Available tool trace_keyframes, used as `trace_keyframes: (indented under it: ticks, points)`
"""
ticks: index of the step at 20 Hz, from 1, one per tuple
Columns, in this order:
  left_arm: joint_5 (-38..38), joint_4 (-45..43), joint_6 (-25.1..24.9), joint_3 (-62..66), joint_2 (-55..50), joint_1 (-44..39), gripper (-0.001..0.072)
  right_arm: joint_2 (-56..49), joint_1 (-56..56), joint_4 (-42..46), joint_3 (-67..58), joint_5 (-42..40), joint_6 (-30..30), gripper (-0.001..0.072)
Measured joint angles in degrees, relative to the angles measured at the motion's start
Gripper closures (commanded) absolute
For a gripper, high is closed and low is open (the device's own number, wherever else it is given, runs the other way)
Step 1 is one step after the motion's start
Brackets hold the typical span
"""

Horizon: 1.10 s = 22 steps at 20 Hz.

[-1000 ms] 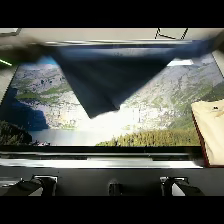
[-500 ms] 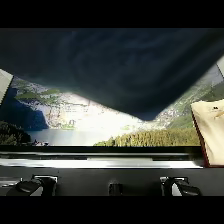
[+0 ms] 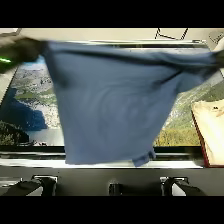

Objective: Fold the clothes and pants, and hang the long-sleeved shirts on hangers.

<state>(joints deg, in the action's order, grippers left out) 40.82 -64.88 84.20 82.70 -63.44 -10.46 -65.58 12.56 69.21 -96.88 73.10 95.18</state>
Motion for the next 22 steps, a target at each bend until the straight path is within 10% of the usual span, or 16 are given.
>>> trace_keyframes:
  ticks: [7, 8, 10, 20, 22]
  points:
    - [4.3, 5.1, 7.8, -5.4, -22.0, 0.0, 0.0669, -28.3, -4.9, -16.0, 4.8, -0.3, -0.6, 0.0645]
    - [6.4, 6.4, 8.3, -5.5, -24.0, 0.2, 0.0538, -30.7, -6.0, -16.0, 4.9, 0.4, -1.0, 0.045]
    - [11.4, 8.6, 9.3, -5.7, -26.8, 1.4, -0.0013, -33.7, -6.9, -15.3, 5.0, 1.0, -1.8, 0.0057]
    - [38.7, 9.3, 3.1, -17.8, -24.4, 16.0, -0.0003, -23.8, 5.4, -2.8, 26.0, 12.2, -8.9, 0.0077]
    - [37.1, 12.1, 0.6, -24.7, -23.3, 15.0, 0.0155, -20.5, 6.3, -3.0, 35.0, 9.9, -11.0, 0.0059]
